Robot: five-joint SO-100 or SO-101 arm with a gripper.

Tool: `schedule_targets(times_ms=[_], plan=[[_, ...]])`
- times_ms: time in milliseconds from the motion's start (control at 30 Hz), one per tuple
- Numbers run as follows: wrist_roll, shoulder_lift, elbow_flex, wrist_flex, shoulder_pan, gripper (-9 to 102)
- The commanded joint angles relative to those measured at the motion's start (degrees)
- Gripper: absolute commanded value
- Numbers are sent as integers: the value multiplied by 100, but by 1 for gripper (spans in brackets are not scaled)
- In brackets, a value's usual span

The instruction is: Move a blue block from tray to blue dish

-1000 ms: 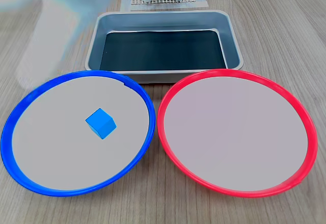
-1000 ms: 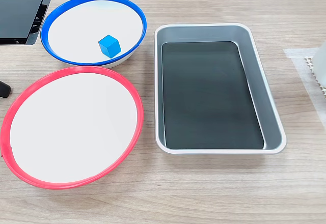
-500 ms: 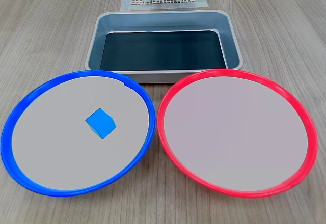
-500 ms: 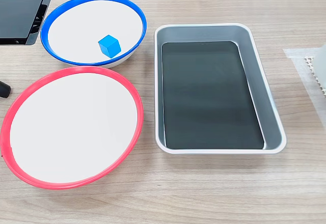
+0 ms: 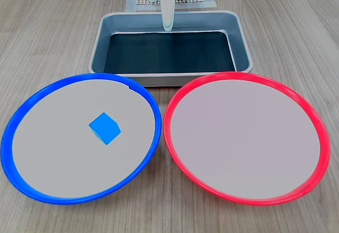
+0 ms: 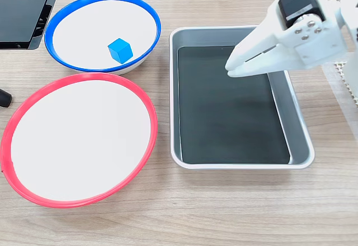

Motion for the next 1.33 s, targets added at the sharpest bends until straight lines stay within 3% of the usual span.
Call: schedule_targets(times_ms=[0,67,1300], plan=[[53,352,9,352,9,0],[105,580,9,642,-9,0],[185,580,9,633,9,0]])
